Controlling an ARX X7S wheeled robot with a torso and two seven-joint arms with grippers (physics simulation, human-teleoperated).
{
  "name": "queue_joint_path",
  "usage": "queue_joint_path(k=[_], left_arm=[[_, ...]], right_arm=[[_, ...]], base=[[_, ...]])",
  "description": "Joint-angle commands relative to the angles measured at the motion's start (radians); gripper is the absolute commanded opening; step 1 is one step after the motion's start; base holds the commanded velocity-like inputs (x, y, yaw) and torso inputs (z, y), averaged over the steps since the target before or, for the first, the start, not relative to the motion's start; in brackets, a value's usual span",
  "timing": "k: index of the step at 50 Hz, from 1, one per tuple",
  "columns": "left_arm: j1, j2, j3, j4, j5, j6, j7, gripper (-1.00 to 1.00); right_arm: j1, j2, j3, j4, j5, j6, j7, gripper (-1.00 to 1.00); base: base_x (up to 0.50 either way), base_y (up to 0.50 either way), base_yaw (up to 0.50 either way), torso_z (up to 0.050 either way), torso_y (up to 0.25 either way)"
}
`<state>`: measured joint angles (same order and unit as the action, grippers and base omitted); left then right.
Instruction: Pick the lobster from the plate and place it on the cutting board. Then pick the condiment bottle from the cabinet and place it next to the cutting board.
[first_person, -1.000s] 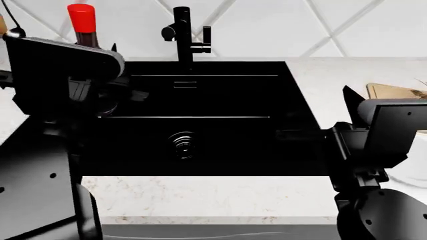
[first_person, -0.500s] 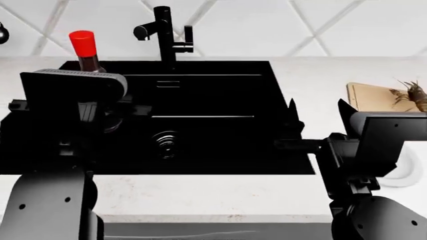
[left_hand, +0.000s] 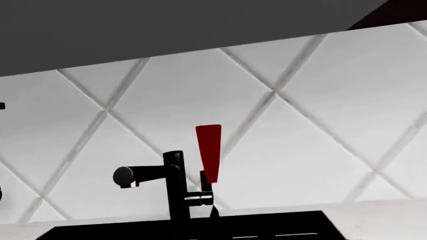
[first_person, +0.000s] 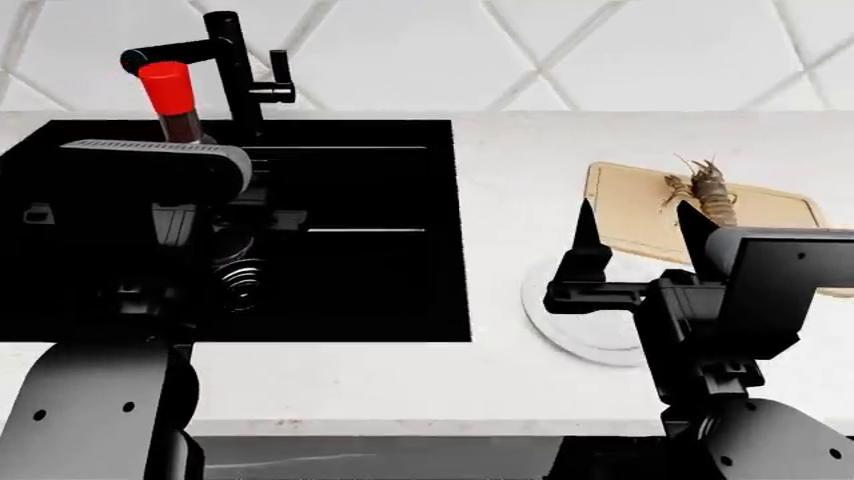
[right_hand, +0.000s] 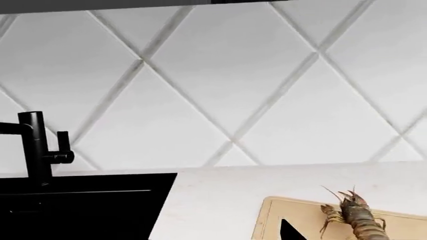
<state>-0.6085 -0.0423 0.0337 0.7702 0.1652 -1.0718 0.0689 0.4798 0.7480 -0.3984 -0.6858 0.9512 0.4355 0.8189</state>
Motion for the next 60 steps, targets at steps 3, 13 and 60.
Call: queue_joint_path(k=[3, 13, 60], left_arm=[[-0.013, -0.013, 0.004, 0.021, -0.041, -0.02, -0.031, -1.0], [-0.009, -0.023, 0.006, 0.028, -0.059, -0.022, -0.046, -1.0], [-0.005, -0.048, 0.013, 0.043, -0.123, -0.033, -0.098, -1.0]], right_arm=[[-0.007, 0.006, 0.007, -0.009, 0.006, -0.007, 0.002, 1.0], [-0.013, 0.005, 0.007, -0.007, 0.003, -0.011, 0.004, 1.0], [-0.029, 0.017, 0.012, -0.016, 0.002, -0.019, 0.007, 1.0]], base=[[-0.03, -0.5, 0.0, 0.0, 0.0], [-0.03, -0.5, 0.0, 0.0, 0.0], [-0.03, -0.5, 0.0, 0.0, 0.0]])
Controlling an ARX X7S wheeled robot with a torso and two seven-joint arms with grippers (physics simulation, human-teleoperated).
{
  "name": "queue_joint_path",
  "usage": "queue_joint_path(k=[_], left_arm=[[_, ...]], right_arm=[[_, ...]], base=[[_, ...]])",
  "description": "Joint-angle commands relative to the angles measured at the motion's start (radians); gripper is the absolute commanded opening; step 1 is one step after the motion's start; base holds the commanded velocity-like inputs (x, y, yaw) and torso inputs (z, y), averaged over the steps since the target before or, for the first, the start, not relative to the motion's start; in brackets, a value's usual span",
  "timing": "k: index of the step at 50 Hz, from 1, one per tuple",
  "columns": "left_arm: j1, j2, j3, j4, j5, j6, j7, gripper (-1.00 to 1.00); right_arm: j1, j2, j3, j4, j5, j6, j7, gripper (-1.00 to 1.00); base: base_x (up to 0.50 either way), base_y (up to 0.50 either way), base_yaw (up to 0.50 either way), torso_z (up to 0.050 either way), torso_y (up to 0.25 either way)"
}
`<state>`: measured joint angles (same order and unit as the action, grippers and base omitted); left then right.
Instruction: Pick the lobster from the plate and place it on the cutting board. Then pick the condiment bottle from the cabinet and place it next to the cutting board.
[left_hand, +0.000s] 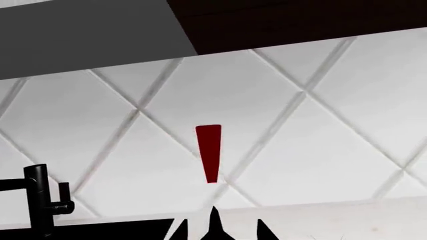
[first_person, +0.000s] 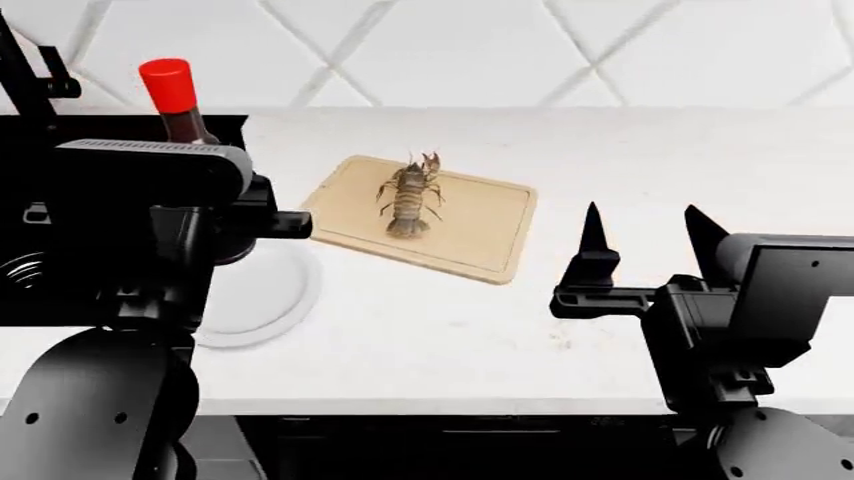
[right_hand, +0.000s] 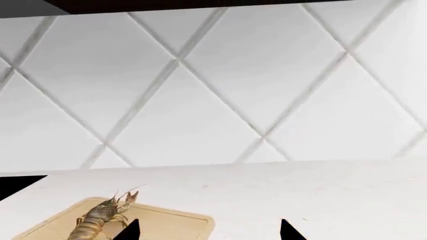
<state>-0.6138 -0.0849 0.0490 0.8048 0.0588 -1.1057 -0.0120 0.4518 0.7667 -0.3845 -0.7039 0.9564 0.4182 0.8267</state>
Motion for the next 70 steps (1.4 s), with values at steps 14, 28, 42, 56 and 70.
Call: queue_joint_path(k=[14, 28, 42, 56, 70], left_arm=[[0.002, -0.013, -0.003, 0.008, -0.032, 0.0, -0.029, -1.0], [0.01, -0.018, -0.004, -0.01, -0.05, 0.02, -0.038, -1.0], [0.127, -0.047, 0.006, -0.163, -0.039, 0.249, -0.07, -1.0], [0.186, -0.046, 0.013, -0.32, -0.043, 0.442, -0.103, -1.0], [0.171, -0.062, 0.022, -0.506, -0.031, 0.573, -0.136, -1.0]], right_arm=[[0.006, -0.004, -0.005, 0.004, -0.004, 0.002, 0.002, 1.0], [0.008, -0.003, -0.005, 0.006, -0.006, 0.001, -0.002, 1.0], [0.008, -0.006, -0.013, 0.013, -0.012, 0.005, -0.004, 1.0], [-0.002, -0.003, -0.011, 0.015, -0.013, -0.003, -0.008, 1.0], [0.008, -0.005, -0.015, 0.015, -0.008, 0.006, -0.006, 1.0]], base=[[0.0, -0.5, 0.0, 0.0, 0.001], [0.0, -0.47, 0.0, 0.001, 0.0], [0.0, 0.0, 0.0, 0.0, 0.0], [0.0, 0.0, 0.0, 0.0, 0.001], [0.0, 0.0, 0.0, 0.0, 0.0]])
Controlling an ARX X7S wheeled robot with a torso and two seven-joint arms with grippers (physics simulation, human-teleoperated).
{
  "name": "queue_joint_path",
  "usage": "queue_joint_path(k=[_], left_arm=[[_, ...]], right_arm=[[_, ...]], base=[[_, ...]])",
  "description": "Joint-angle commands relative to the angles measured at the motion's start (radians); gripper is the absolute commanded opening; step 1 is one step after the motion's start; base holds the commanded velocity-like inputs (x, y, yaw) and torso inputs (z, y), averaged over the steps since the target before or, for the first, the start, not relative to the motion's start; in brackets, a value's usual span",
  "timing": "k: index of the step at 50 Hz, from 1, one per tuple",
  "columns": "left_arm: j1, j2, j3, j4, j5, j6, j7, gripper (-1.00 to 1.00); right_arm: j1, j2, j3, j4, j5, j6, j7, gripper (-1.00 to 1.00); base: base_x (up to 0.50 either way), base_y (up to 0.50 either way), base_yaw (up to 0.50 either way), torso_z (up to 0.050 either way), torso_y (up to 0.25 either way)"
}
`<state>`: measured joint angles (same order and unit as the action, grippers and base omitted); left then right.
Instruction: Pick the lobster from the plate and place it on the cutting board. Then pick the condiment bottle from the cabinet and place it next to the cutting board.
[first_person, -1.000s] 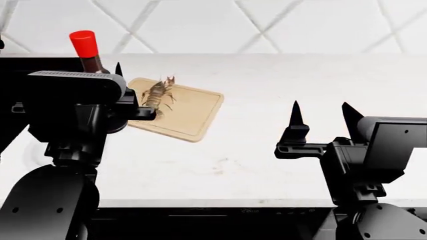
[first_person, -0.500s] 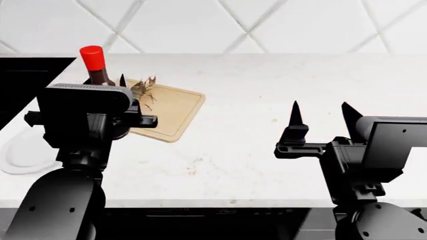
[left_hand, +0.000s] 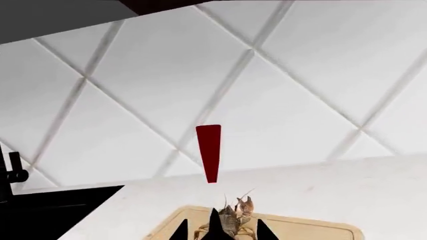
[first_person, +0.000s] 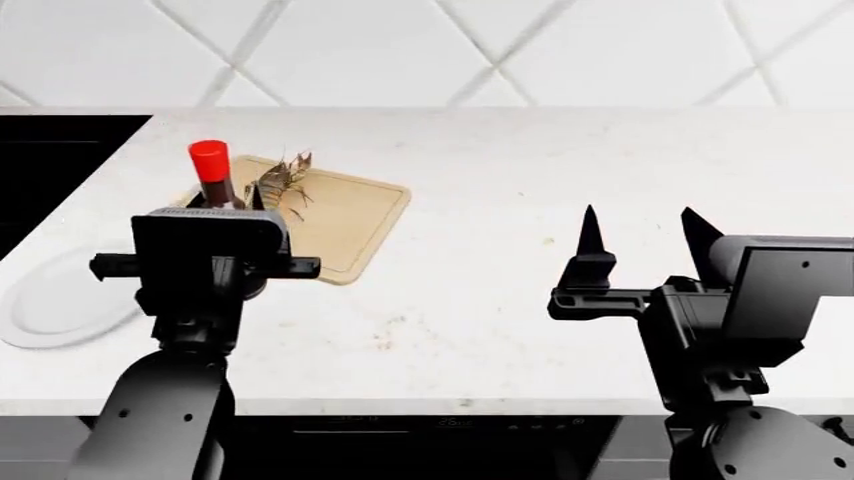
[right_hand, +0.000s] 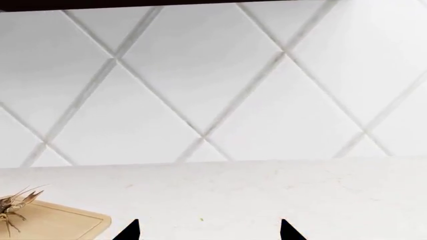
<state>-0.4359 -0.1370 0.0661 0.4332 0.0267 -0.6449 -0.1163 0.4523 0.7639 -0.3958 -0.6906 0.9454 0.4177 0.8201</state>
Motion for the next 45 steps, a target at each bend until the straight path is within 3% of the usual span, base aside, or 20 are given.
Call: queue_joint_path(k=[1, 15, 45], left_arm=[[-0.01, -0.01, 0.006, -0.148, 0.002, 0.122, -0.033, -1.0], [-0.025, -0.006, 0.019, -0.327, 0.002, 0.246, -0.066, -1.0], [-0.045, -0.002, 0.033, -0.509, -0.009, 0.37, -0.122, -1.0]], right_arm=[[0.01, -0.003, -0.005, 0.003, 0.003, 0.008, 0.0, 1.0], [0.018, -0.009, -0.012, 0.011, 0.0, 0.012, -0.003, 1.0], [0.016, -0.016, -0.02, 0.02, -0.008, 0.011, -0.006, 1.0]], base=[[0.0, 0.0, 0.0, 0.0, 0.0], [0.0, 0.0, 0.0, 0.001, 0.001], [0.0, 0.0, 0.0, 0.0, 0.0]])
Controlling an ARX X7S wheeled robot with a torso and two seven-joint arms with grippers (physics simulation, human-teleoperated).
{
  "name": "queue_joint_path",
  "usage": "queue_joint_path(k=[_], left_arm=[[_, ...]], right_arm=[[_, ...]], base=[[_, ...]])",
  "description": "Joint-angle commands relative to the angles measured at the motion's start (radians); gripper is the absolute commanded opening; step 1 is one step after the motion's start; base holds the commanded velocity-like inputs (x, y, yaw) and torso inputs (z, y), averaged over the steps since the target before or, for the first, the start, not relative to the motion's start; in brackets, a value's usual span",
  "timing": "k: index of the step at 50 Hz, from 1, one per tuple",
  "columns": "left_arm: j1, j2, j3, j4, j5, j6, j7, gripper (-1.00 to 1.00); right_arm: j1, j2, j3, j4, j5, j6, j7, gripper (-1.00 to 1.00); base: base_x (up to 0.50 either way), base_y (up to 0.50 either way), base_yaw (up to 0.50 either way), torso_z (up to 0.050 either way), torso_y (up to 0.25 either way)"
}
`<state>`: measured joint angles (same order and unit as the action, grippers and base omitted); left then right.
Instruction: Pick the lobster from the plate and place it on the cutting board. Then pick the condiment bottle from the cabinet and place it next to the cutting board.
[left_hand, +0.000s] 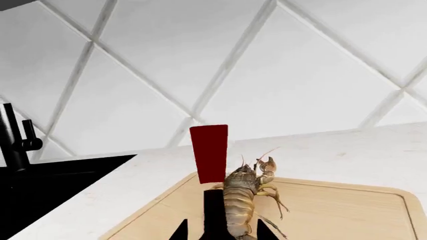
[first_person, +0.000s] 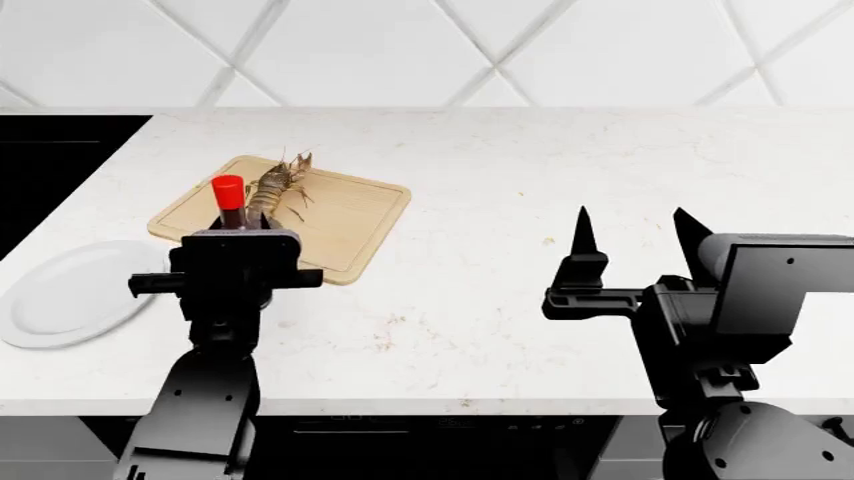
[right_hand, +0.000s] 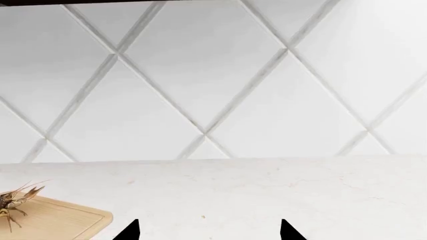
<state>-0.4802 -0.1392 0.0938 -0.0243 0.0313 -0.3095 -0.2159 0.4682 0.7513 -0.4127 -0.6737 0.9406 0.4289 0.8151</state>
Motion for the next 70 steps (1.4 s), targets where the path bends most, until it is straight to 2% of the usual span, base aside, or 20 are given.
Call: queue_joint_path(k=[1, 12, 23, 24, 54, 63, 70], left_arm=[[0.0, 0.0, 0.006, -0.053, -0.014, 0.035, -0.023, -1.0], [-0.008, -0.002, 0.015, -0.099, -0.017, 0.065, -0.035, -1.0], [0.023, -0.011, 0.017, -0.057, -0.023, 0.041, -0.046, -1.0], [0.024, -0.012, 0.017, -0.054, -0.024, 0.038, -0.047, 1.0], [0.053, -0.029, 0.03, 0.007, -0.04, 0.01, -0.066, 1.0], [0.125, -0.043, 0.029, 0.133, -0.052, -0.047, -0.069, 1.0], [0.2, -0.065, 0.03, 0.301, -0.06, -0.136, -0.064, 1.0]], right_arm=[[0.001, -0.003, -0.003, 0.004, -0.003, 0.0, -0.001, 1.0], [0.001, -0.002, -0.003, 0.005, -0.002, 0.0, -0.001, 1.0], [-0.008, 0.003, 0.001, 0.002, -0.001, -0.006, -0.002, 1.0], [-0.009, 0.004, 0.001, 0.001, -0.001, -0.007, -0.002, 1.0], [-0.011, 0.007, 0.003, -0.001, 0.0, -0.009, 0.0, 1.0], [0.0, -0.001, -0.002, 0.006, -0.005, -0.006, 0.0, 1.0], [0.0, -0.001, 0.001, 0.0, -0.004, -0.008, 0.005, 1.0]], base=[[0.0, 0.0, 0.0, 0.0, 0.0], [0.0, 0.0, 0.0, 0.0, 0.0], [0.0, 0.0, 0.0, 0.0, 0.0], [0.0, 0.0, 0.0, 0.0, 0.0], [0.0, 0.0, 0.0, 0.0, 0.0], [0.0, 0.0, 0.0, 0.0, 0.0], [0.0, 0.0, 0.0, 0.0, 0.0]])
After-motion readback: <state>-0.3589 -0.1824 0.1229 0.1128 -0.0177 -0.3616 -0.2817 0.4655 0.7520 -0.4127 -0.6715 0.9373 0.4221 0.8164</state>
